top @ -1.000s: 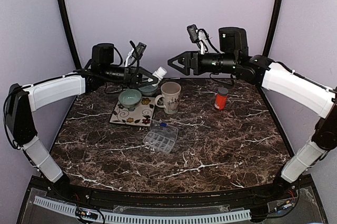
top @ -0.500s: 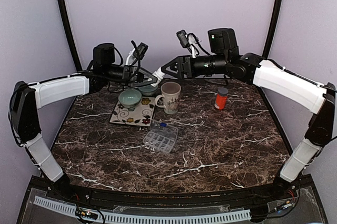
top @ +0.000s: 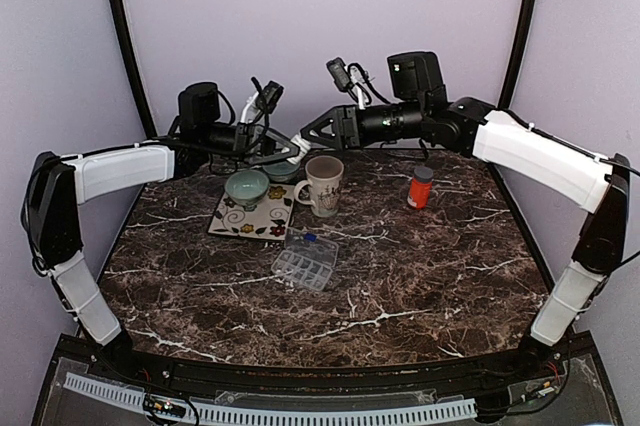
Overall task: Sort the pills into containers
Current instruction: Pass from the left arm to the right
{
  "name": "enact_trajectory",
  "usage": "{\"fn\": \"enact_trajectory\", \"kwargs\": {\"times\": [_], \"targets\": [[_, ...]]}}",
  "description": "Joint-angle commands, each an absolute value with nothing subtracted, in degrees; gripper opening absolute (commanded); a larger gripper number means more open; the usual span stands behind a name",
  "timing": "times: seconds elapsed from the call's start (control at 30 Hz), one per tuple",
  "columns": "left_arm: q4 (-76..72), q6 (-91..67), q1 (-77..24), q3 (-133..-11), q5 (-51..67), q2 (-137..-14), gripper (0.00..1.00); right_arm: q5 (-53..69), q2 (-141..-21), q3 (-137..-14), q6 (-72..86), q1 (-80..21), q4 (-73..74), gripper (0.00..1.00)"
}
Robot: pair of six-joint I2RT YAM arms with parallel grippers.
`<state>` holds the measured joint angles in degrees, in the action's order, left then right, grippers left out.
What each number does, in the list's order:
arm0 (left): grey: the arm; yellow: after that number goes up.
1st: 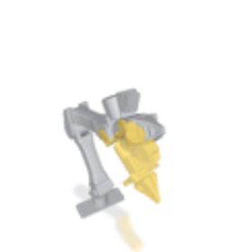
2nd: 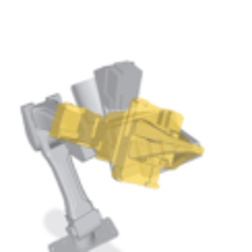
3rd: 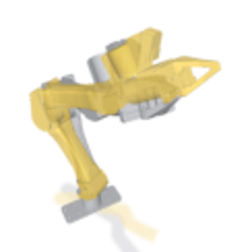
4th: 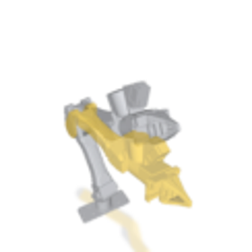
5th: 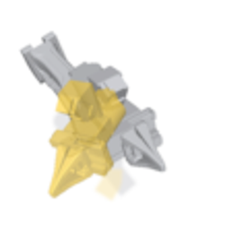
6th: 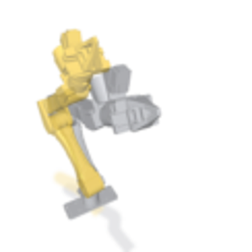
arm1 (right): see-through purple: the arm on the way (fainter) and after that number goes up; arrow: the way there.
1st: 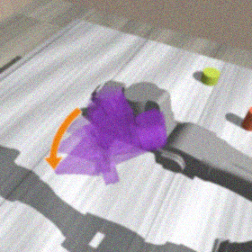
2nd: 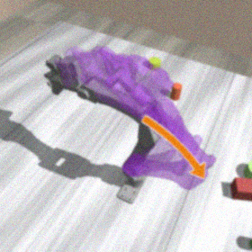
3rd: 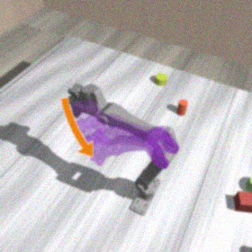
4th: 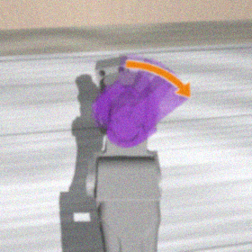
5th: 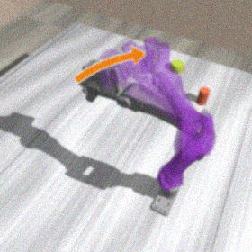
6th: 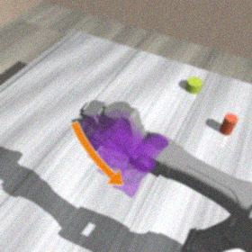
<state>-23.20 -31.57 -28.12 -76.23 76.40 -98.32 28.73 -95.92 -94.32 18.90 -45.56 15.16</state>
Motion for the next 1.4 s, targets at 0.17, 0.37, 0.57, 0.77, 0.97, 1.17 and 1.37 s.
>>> {"fn": "enact_trajectory", "kwargs": {"times": [0.17,0.37,0.57,0.77,0.97,1.17,1.37], "targets": [[-28.0,-34.1,-27.8,-78.3,78.8,-98.9,0.0,32.4,-99.0,-98.9,19.6,-46.0,15.3,0.29],[-28.1,-34.0,-27.7,-78.3,78.8,-99.3,0.0,34.2,-99.5,-99.9,20.6,-45.8,15.2,0.16],[-28.2,-33.5,-27.8,-78.5,78.0,-99.1,0.0,36.0,-100.7,-100.8,22.6,-45.7,15.3,0.05],[-18.8,-23.9,-27.8,-79.5,71.5,-96.5,0.0,35.1,-103.1,-103.4,26.5,-45.6,17.2,0.0],[-8.3,-9.4,-29.7,-81.1,56.0,-92.3,0.0,31.5,-106.4,-108.8,29.0,-45.6,23.1,0.0],[-5.5,-0.6,-34.3,-80.3,35.3,-89.1,0.0,29.0,-109.0,-112.7,30.2,-45.6,27.8,0.0],[-8.1,7.4,-41.6,-78.1,17.5,-87.4,0.0,28.2,-110.3,-113.2,31.8,-45.6,29.1,0.0]]}}
